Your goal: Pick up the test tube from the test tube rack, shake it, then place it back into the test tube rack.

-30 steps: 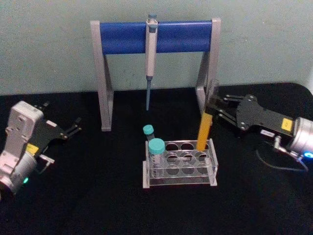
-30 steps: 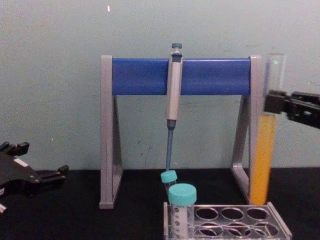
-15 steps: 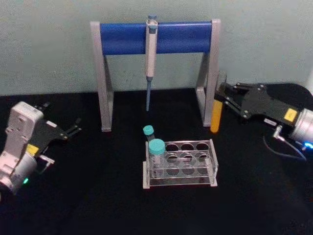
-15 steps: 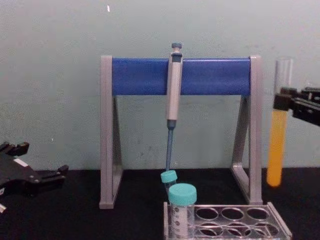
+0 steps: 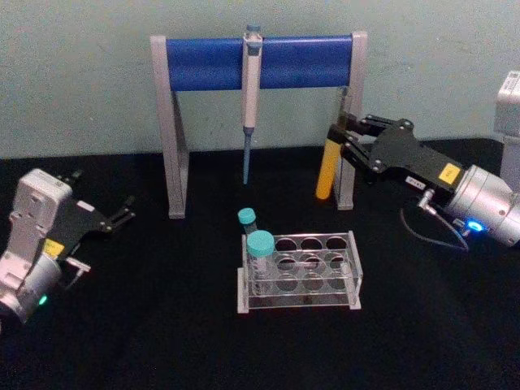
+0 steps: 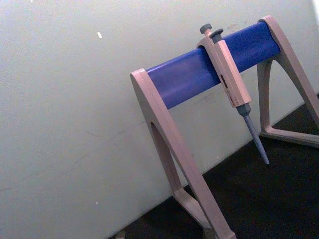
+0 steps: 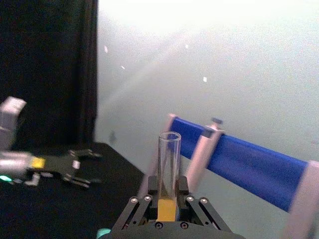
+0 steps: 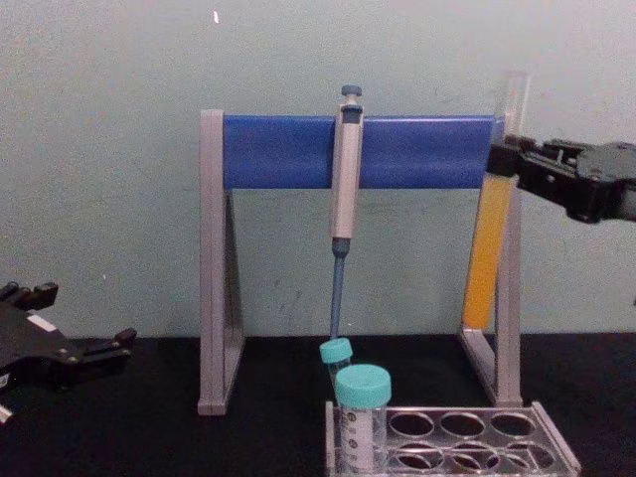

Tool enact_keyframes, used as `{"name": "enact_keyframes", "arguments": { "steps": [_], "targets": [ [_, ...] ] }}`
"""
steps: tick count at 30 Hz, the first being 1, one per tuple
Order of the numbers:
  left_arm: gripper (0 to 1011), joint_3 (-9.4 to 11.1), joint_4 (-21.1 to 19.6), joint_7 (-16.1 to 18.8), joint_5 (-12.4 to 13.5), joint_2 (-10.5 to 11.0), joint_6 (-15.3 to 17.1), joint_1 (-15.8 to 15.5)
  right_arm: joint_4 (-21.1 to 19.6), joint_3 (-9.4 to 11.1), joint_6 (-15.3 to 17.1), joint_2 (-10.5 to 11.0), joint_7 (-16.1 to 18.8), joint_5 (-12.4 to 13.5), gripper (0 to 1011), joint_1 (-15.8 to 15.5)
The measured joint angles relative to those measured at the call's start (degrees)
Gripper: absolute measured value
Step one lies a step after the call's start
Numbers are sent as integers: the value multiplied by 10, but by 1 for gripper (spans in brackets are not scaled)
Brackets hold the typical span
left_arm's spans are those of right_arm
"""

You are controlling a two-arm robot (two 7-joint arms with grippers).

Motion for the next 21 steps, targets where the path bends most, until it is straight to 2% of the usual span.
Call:
{"name": "enact_keyframes", "arguments": {
  "steps": [6, 8, 9, 12, 17, 21],
  "targets": [
    [1001, 0, 0, 0, 0, 0, 0, 0, -14, -4, 32, 4, 43, 51, 224, -5],
    [1001, 0, 0, 0, 0, 0, 0, 0, -21, -7, 45, 14, 60, 69, 224, -7],
    [1001, 0, 0, 0, 0, 0, 0, 0, -21, -7, 45, 14, 60, 69, 224, -7],
    [1001, 0, 0, 0, 0, 0, 0, 0, -33, -8, 63, 35, 86, 94, 224, -13],
    [1001, 0, 0, 0, 0, 0, 0, 0, -43, -7, 71, 68, 106, 110, 224, -21],
    [1001, 0, 0, 0, 0, 0, 0, 0, -47, -5, 67, 85, 101, 109, 224, -27]
  ]
}}
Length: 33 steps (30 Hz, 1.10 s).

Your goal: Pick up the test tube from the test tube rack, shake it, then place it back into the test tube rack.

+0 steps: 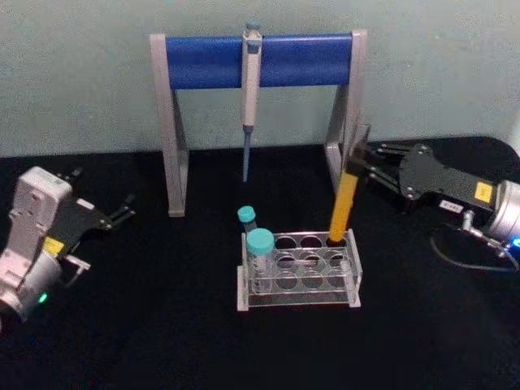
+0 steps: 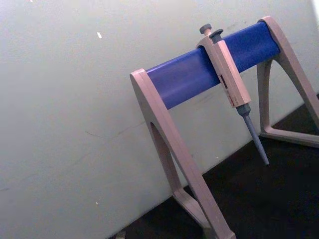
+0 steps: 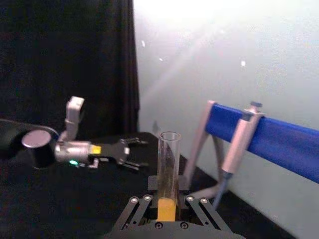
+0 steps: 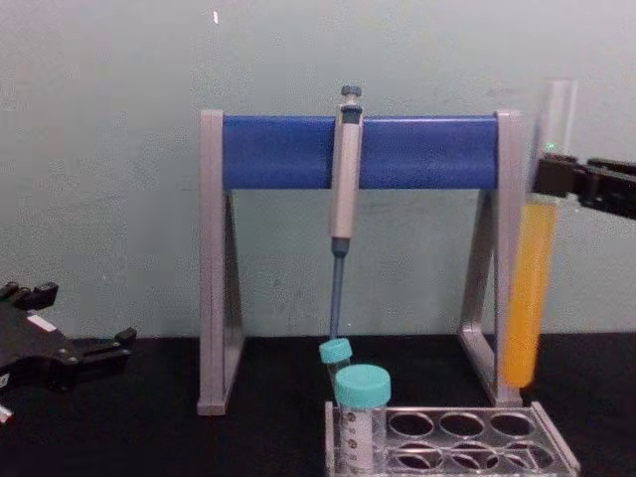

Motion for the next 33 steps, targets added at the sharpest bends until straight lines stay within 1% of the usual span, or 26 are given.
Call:
{"name": "enact_keyframes", "arguments": {
  "steps": [2, 3, 7, 8, 11, 12, 13, 15, 17, 18, 21, 22, 24, 33],
  "targets": [
    [1001, 0, 0, 0, 0, 0, 0, 0, 0, 1, -4, 5, -9, -5, 224, -1],
    [1001, 0, 0, 0, 0, 0, 0, 0, 1, 1, -9, 8, -18, -11, 224, -1],
    [1001, 0, 0, 0, 0, 0, 0, 0, 8, 2, -20, 8, -43, -29, 224, 1],
    [1001, 0, 0, 0, 0, 0, 0, 0, 12, 2, -24, 5, -53, -37, 224, 4],
    [1001, 0, 0, 0, 0, 0, 0, 0, 16, 3, -28, -1, -67, -47, 224, 7],
    [1001, 0, 0, 0, 0, 0, 0, 0, 20, 5, -32, -7, -76, -51, 224, 10],
    [1001, 0, 0, 0, 0, 0, 0, 0, 20, 5, -32, -7, -76, -51, 224, 10],
    [1001, 0, 0, 0, 0, 0, 0, 0, 26, 8, -38, -21, -90, -58, 224, 13],
    [1001, 0, 0, 0, 0, 0, 0, 0, 29, 9, -41, -29, -96, -59, 224, 15],
    [1001, 0, 0, 0, 0, 0, 0, 0, 31, 10, -43, -36, -99, -60, 224, 17],
    [1001, 0, 0, 0, 0, 0, 0, 0, 32, 10, -44, -49, -97, -58, 224, 19],
    [1001, 0, 0, 0, 0, 0, 0, 0, 32, 10, -44, -49, -97, -58, 224, 19],
    [1001, 0, 0, 0, 0, 0, 0, 0, 32, 8, -44, -55, -88, -52, 224, 19],
    [1001, 0, 0, 0, 0, 0, 0, 0, 29, 0, -39, -58, -65, -37, 224, 15]
  ]
}}
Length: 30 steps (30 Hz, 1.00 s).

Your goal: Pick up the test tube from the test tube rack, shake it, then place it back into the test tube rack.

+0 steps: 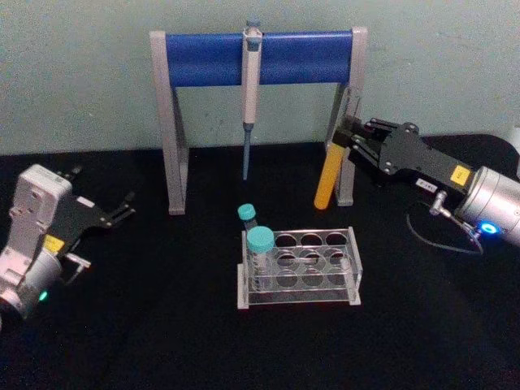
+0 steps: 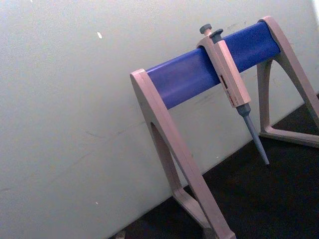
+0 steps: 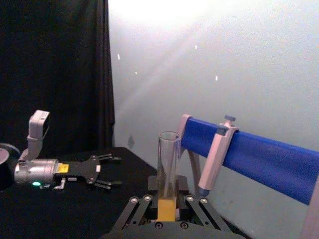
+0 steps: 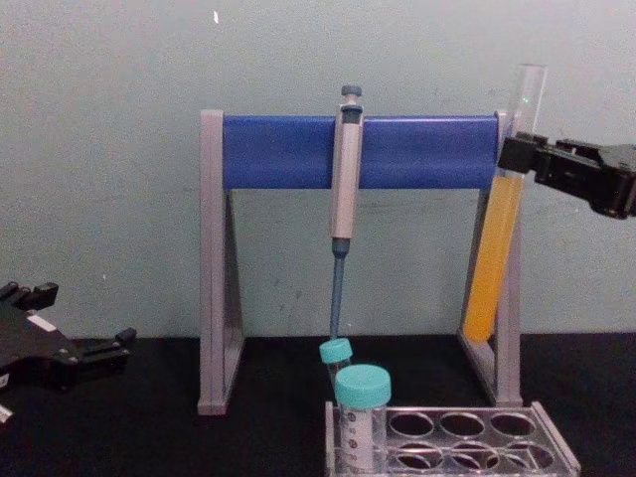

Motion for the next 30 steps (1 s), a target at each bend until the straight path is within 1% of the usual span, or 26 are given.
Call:
{"name": "enact_keyframes", "arguments": {
  "steps": [10, 15, 21, 30],
  "targets": [
    [1001, 0, 0, 0, 0, 0, 0, 0, 4, -10, 0, 0, 8, 1, 224, 2],
    [1001, 0, 0, 0, 0, 0, 0, 0, 10, -15, -4, -2, 11, -4, 224, 4],
    [1001, 0, 0, 0, 0, 0, 0, 0, 21, -25, -9, -5, 13, -16, 224, 6],
    [1001, 0, 0, 0, 0, 0, 0, 0, 39, -35, -9, -10, 14, -28, 224, 9]
  ]
}}
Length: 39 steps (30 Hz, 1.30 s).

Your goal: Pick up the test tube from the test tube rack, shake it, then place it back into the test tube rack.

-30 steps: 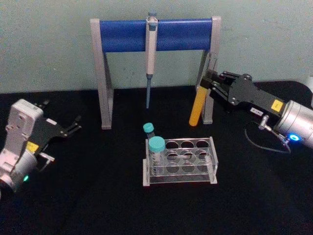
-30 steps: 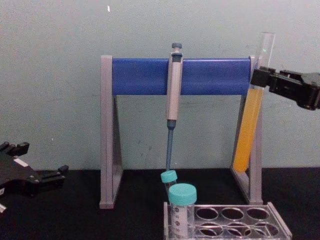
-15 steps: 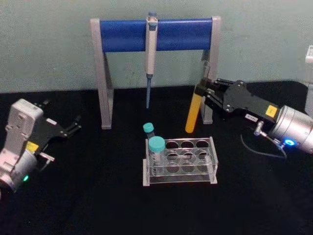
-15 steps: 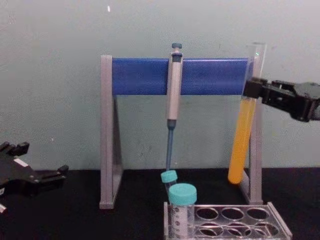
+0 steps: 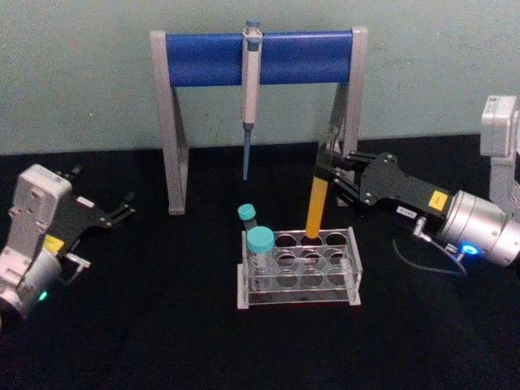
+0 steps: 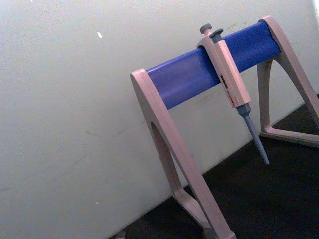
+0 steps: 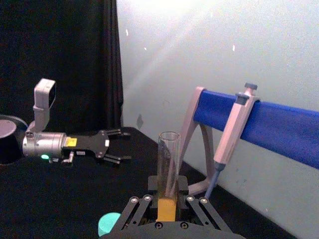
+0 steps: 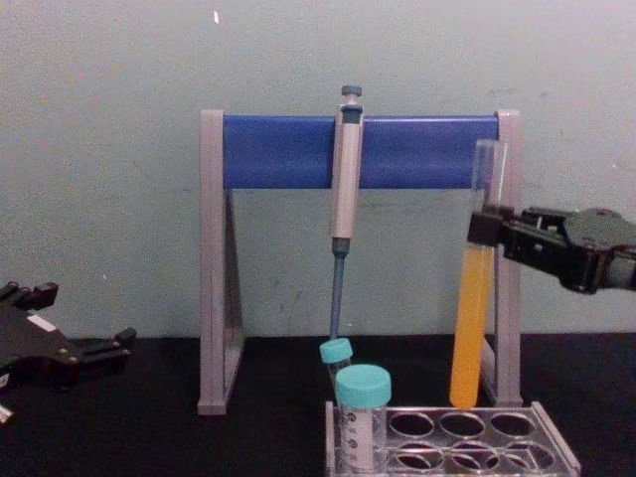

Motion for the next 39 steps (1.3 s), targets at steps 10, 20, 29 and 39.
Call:
{"name": "enact_keyframes", "arguments": {
  "steps": [10, 20, 29, 39],
  "targets": [
    [1002, 0, 0, 0, 0, 0, 0, 0, 22, -10, 4, -7, 0, -15, 224, 7],
    [1001, 0, 0, 0, 0, 0, 0, 0, 36, -17, 8, -11, 1, -25, 224, 10],
    [1001, 0, 0, 0, 0, 0, 0, 0, 50, -22, 11, -16, 2, -34, 224, 14],
    [1001, 0, 0, 0, 0, 0, 0, 0, 58, -25, 15, -18, 1, -40, 224, 16]
  ]
}}
